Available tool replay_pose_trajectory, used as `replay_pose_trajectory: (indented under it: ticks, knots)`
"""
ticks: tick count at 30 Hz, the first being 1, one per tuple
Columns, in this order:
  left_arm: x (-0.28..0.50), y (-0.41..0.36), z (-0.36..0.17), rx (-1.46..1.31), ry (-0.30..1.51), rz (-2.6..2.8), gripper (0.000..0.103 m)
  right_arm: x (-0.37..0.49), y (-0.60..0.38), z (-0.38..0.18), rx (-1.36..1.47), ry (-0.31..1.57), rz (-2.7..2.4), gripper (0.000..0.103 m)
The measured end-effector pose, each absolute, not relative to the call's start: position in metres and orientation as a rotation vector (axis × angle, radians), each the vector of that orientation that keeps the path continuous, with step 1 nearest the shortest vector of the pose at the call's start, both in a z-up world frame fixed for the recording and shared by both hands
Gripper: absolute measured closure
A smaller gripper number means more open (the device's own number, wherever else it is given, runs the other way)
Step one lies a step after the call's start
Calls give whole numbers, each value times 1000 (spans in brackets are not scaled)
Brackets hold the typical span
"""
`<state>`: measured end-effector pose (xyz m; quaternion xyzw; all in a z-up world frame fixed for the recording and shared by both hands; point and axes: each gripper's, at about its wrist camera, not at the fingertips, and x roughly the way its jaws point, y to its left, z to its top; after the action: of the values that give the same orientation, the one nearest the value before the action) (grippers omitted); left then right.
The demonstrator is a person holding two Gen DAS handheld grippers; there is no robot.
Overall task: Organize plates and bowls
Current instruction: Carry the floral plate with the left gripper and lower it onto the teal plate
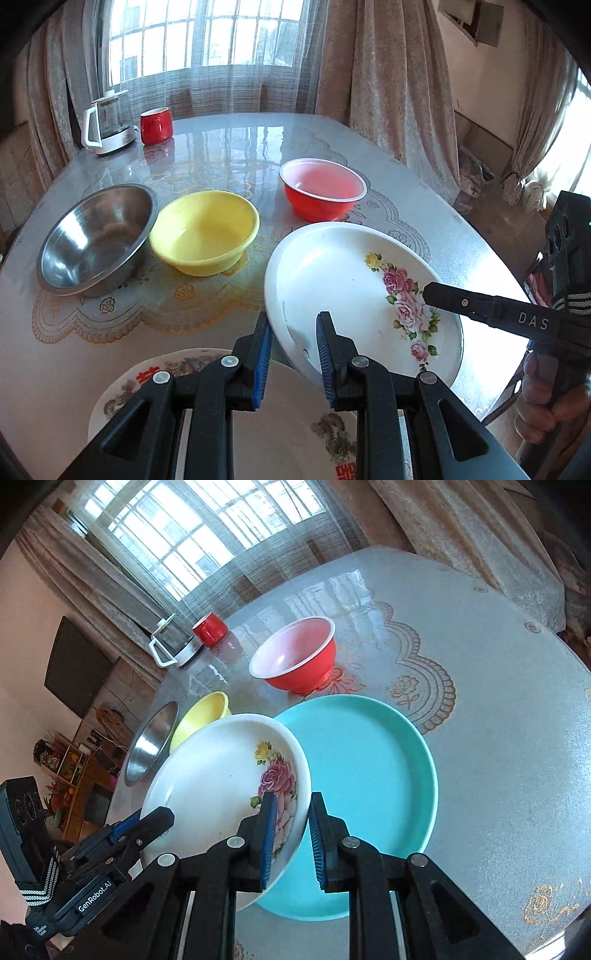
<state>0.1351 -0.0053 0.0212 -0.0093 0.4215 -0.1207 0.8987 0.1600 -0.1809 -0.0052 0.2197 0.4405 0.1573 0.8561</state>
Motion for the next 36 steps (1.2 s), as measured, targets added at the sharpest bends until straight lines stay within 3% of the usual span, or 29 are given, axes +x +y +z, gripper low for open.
replay_pose_trajectory:
  ticks: [9, 19, 24, 28, 36]
  knots:
    - [164, -42, -19, 66, 1020, -222, 79, 169, -199, -37, 352, 948, 197, 86]
    - [164, -43, -22, 75, 1009, -188, 79, 166, -191, -42, 272, 933, 174, 88]
    - [161, -40, -19, 46, 998, -175, 79, 163, -190, -39, 287, 924, 170, 83]
    - [157, -36, -13, 17, 974, -168, 76, 157, -190, -29, 297, 890, 160, 72]
    - [138, -21, 4, -25, 909, -146, 73, 138, -183, -12, 252, 838, 138, 66]
